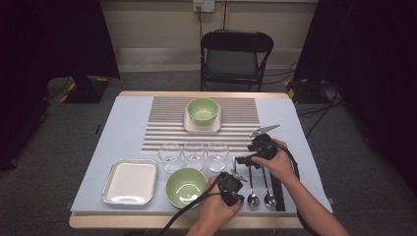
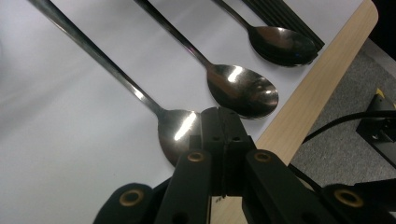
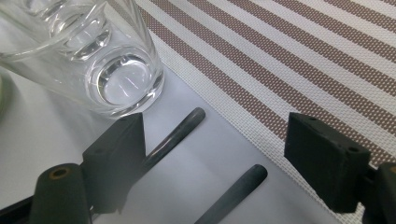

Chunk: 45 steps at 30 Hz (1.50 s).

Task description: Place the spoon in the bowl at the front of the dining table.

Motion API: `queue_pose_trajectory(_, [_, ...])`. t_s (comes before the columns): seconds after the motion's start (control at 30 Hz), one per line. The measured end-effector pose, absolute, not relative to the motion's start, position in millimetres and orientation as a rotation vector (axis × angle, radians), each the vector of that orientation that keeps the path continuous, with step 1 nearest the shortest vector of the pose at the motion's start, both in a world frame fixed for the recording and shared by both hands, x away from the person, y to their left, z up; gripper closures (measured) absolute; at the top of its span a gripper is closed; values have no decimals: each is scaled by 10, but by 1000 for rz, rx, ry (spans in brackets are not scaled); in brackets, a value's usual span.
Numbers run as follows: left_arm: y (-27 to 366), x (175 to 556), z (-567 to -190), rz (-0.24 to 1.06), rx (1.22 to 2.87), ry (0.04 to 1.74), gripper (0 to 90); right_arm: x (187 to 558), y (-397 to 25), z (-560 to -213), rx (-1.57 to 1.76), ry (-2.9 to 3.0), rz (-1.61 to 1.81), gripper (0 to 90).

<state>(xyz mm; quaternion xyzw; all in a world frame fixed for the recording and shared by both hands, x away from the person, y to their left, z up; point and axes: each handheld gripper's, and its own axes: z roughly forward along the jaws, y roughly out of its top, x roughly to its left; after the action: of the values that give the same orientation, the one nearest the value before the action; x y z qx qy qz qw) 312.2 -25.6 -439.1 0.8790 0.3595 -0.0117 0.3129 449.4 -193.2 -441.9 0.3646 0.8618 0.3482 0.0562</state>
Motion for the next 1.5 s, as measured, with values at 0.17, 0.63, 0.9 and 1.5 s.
queue_pose_trajectory(0.17, [-279, 3113, -4440, -40, 2310, 957, 900, 4485, -1937, -4420, 1111, 2615, 1052, 200])
queue_pose_trajectory(0.63, [-231, 3101, -4475, -16, 2316, 969, 900, 4461, -1950, -4433, 1125, 2617, 1086, 207])
queue_pose_trajectory(0.9, [-260, 3071, -4497, 10, 2329, 967, 900, 4438, -1926, -4440, 1130, 2625, 1091, 223])
queue_pose_trajectory(1.5, [-285, 3039, -4524, 33, 2324, 959, 900, 4412, -1898, -4448, 1106, 2676, 1152, 524])
